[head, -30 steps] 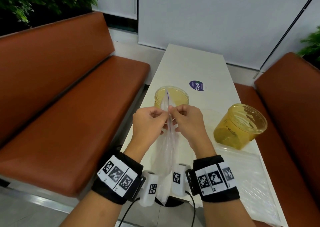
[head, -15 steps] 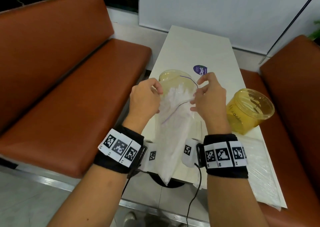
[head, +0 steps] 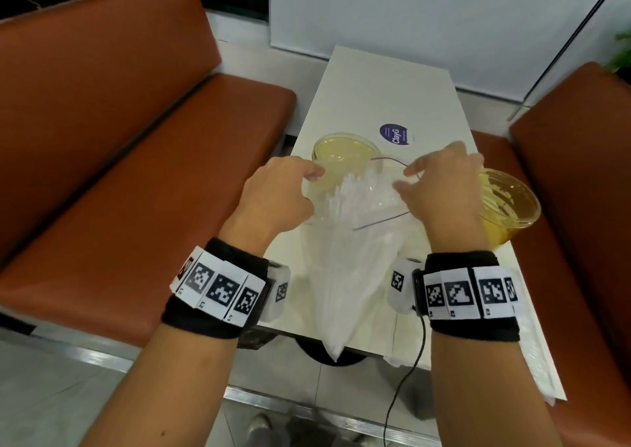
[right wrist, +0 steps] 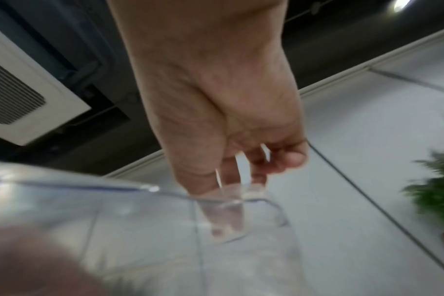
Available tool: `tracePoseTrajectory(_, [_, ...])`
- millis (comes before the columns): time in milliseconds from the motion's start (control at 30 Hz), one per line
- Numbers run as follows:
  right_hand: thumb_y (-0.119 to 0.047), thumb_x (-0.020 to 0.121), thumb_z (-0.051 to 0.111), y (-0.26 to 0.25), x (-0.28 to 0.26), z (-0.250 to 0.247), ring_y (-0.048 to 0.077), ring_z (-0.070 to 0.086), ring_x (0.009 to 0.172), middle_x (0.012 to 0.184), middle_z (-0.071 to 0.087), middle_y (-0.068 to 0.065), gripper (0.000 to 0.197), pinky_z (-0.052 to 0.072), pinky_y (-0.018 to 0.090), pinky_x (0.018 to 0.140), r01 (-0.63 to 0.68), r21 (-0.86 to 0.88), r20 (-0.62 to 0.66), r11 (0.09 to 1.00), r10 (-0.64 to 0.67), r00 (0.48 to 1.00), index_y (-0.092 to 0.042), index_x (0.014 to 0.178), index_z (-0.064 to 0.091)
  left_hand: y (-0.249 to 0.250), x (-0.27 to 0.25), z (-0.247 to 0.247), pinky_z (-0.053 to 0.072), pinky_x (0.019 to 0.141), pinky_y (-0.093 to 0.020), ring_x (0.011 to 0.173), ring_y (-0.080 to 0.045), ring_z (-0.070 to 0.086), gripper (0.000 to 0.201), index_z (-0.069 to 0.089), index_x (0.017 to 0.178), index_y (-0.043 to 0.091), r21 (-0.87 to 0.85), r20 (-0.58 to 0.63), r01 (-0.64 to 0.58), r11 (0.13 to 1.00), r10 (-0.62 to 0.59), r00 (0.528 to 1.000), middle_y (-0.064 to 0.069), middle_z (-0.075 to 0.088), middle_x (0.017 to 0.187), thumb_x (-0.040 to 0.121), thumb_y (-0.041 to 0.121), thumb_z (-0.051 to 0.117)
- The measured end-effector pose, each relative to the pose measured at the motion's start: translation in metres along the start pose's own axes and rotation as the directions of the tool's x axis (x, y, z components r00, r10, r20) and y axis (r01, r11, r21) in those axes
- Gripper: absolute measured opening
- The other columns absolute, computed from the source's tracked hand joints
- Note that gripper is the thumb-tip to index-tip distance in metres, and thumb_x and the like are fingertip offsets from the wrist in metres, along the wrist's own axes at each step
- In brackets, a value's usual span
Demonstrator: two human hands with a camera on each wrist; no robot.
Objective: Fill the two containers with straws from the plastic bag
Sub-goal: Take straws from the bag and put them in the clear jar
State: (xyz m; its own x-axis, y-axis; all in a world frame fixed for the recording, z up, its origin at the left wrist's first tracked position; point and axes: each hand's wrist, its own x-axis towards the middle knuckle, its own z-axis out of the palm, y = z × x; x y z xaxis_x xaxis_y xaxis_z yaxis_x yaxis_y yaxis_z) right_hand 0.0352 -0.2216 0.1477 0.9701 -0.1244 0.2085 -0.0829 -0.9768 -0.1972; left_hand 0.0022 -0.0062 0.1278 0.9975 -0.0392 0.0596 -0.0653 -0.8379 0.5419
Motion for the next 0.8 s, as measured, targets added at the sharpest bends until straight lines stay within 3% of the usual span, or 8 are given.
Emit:
tracePoseTrajectory(67, [-0.040, 0.091, 0.069, -0.020, -0.008, -0.005, 0.029, 0.057, 0.109, 0.116, 0.059, 0.009, 0.025, 0.048, 0.036, 0.086, 0.171, 0.161, -0.142, 0.972, -0.149, 0.979, -0.019, 0.101, 0.077, 0.001, 0.001, 0.004, 0.052, 0.089, -0.035, 0.108, -0.018, 0.063, 0.065, 0.059, 0.136, 0.035, -0.029, -0.023, -0.026, 0.999, 0.026, 0.999, 0.016, 0.062, 0.131, 0.080, 0.002, 0.059])
tracePoseTrajectory(100, [-0.046, 0.090, 0.067, -0.030, -0.011, -0.005, 0.026, 0.062, 0.101, 0.108, 0.063, 0.006, 0.029, 0.049, 0.034, 0.081, 0.246, 0.204, -0.134, 0.948, -0.221, 0.966, -0.020, 0.099, 0.076, 0.000, 0.002, 0.006, 0.051, 0.090, -0.035, 0.112, -0.018, 0.062, 0.064, 0.059, 0.136, 0.034, -0.034, -0.037, -0.041, 0.999, 0.039, 0.999, 0.015, 0.062, 0.132, 0.080, 0.003, 0.059])
tracePoseTrajectory(167, [-0.063, 0.086, 0.064, -0.043, -0.013, 0.001, 0.023, 0.064, 0.100, 0.108, 0.065, 0.000, 0.043, 0.048, 0.033, 0.079, 0.303, 0.083, 0.058, 0.949, -0.308, 0.950, -0.027, 0.109, 0.072, -0.001, 0.004, 0.009, 0.048, 0.090, -0.032, 0.121, -0.019, 0.058, 0.061, 0.059, 0.136, 0.031, -0.026, -0.066, -0.067, 0.997, 0.065, 0.996, 0.011, 0.060, 0.136, 0.083, 0.002, 0.059])
tracePoseTrajectory(267, [-0.073, 0.079, 0.063, -0.047, -0.010, 0.016, 0.021, 0.064, 0.105, 0.117, 0.064, -0.004, 0.056, 0.046, 0.033, 0.079, 0.326, -0.094, 0.281, 0.941, -0.289, 0.915, -0.033, 0.118, 0.064, -0.004, 0.006, 0.011, 0.043, 0.088, -0.026, 0.124, -0.016, 0.056, 0.059, 0.058, 0.138, 0.029, -0.024, -0.105, -0.108, 0.994, 0.105, 0.989, 0.010, 0.058, 0.139, 0.086, 0.001, 0.061])
tracePoseTrajectory(400, [-0.054, 0.083, 0.073, -0.043, -0.006, 0.036, 0.022, 0.067, 0.088, 0.103, 0.067, 0.002, 0.032, 0.052, 0.032, 0.073, 0.296, 0.069, 0.312, 0.953, -0.302, 0.901, -0.027, 0.097, 0.066, -0.007, 0.007, 0.017, 0.046, 0.098, -0.031, 0.121, -0.016, 0.057, 0.057, 0.058, 0.139, 0.026, -0.096, -0.117, -0.134, 0.986, 0.123, 0.985, 0.012, 0.055, 0.140, 0.087, 0.003, 0.058])
tracePoseTrajectory(533, [-0.044, 0.081, 0.079, -0.039, -0.002, 0.040, 0.020, 0.067, 0.075, 0.092, 0.070, 0.002, 0.021, 0.058, 0.037, 0.075, 0.280, 0.220, 0.292, 0.935, -0.337, 0.895, -0.027, 0.083, 0.067, -0.009, 0.007, 0.027, 0.043, 0.099, -0.026, 0.122, -0.014, 0.053, 0.061, 0.055, 0.140, 0.021, -0.249, -0.075, -0.119, 0.961, 0.104, 0.992, 0.011, 0.051, 0.137, 0.082, 0.025, 0.074])
tracePoseTrajectory(667, [-0.037, 0.080, 0.083, -0.042, 0.001, 0.017, 0.003, 0.057, 0.059, 0.068, 0.060, -0.011, 0.018, 0.043, 0.018, 0.060, 0.315, 0.345, 0.161, 0.884, -0.386, 0.908, -0.021, 0.087, 0.076, -0.009, 0.005, 0.036, 0.044, 0.104, -0.028, 0.126, -0.006, 0.048, 0.094, 0.049, 0.142, 0.021, -0.467, 0.024, -0.058, 0.882, 0.078, 0.997, 0.013, 0.044, 0.137, 0.063, 0.051, 0.089])
tracePoseTrajectory(800, [-0.031, 0.081, 0.083, -0.051, 0.000, -0.015, 0.009, 0.060, 0.046, 0.063, 0.064, -0.003, 0.015, 0.045, 0.014, 0.050, 0.371, 0.439, 0.094, 0.818, -0.453, 0.887, -0.019, 0.082, 0.075, -0.008, 0.007, 0.049, 0.047, 0.101, -0.028, 0.118, 0.000, 0.051, 0.097, 0.055, 0.129, 0.030, -0.573, -0.005, -0.044, 0.818, 0.050, 0.999, 0.017, 0.048, 0.128, 0.045, 0.064, 0.090])
